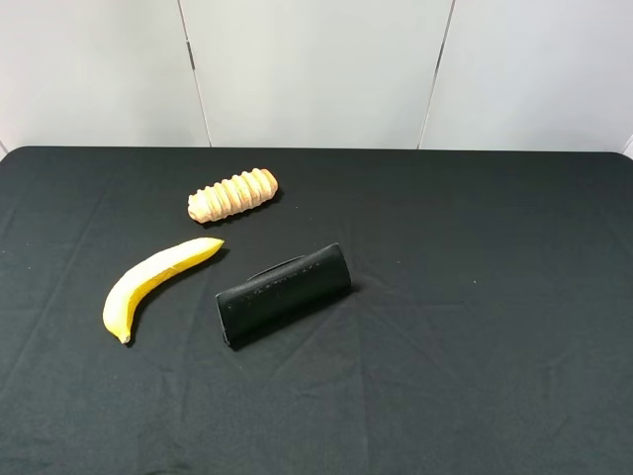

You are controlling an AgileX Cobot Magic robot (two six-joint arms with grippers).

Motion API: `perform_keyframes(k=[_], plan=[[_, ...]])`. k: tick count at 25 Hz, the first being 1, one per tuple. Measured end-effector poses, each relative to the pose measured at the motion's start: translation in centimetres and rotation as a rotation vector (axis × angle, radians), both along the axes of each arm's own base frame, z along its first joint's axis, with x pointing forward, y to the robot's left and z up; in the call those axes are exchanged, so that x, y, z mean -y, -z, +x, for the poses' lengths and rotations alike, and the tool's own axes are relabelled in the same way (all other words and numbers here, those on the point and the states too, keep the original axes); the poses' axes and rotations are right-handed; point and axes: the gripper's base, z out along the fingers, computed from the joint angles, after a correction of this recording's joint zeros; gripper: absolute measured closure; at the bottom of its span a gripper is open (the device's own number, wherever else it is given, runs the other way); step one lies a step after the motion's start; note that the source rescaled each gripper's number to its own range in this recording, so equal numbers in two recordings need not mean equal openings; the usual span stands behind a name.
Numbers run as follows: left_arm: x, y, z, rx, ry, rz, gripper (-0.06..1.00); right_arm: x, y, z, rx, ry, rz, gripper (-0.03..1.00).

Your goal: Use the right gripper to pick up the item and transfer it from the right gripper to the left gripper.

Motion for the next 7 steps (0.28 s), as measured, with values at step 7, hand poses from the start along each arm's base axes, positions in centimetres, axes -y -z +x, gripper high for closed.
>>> perform_keyframes(k=[7], plan=[[0.0,0.0,0.0,0.0,0.0,0.0,-0.04,0.0,0.0,0.0,0.0,0.0,0.0,-0.03]])
